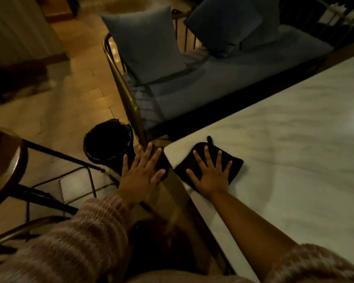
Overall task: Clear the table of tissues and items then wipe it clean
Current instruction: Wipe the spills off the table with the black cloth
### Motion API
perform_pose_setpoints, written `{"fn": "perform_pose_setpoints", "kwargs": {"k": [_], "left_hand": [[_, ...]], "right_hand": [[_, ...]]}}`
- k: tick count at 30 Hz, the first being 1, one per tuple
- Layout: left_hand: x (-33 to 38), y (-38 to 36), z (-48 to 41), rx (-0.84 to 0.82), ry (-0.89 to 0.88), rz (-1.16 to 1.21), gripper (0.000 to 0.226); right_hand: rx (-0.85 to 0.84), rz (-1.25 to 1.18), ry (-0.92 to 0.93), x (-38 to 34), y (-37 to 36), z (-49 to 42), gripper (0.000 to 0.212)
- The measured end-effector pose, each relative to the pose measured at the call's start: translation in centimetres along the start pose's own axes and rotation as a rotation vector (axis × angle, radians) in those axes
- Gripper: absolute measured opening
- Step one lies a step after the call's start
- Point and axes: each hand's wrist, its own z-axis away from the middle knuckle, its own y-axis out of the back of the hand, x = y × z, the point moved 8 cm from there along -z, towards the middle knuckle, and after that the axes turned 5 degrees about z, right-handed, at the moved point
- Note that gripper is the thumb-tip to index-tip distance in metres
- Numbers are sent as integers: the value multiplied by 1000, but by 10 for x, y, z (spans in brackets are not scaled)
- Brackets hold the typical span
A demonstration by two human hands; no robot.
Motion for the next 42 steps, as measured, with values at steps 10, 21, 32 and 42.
{"fn": "perform_pose_setpoints", "kwargs": {"k": [10, 21, 32, 42], "left_hand": [[-27, 0, -113, -141, -238, 71, 70], [38, -40, -156, -279, -152, 415, 82], [37, -70, -162, -325, 97, 892, 49], [-37, -43, -144, -96, 477, 1253, 26]], "right_hand": [[-6, 2, -45, -24, 8, -60, 84], [154, -172, -317, 59, 27, -36, 69], [152, -168, -290, 63, 18, -34, 70], [118, -226, -162, 31, 24, -56, 71]]}}
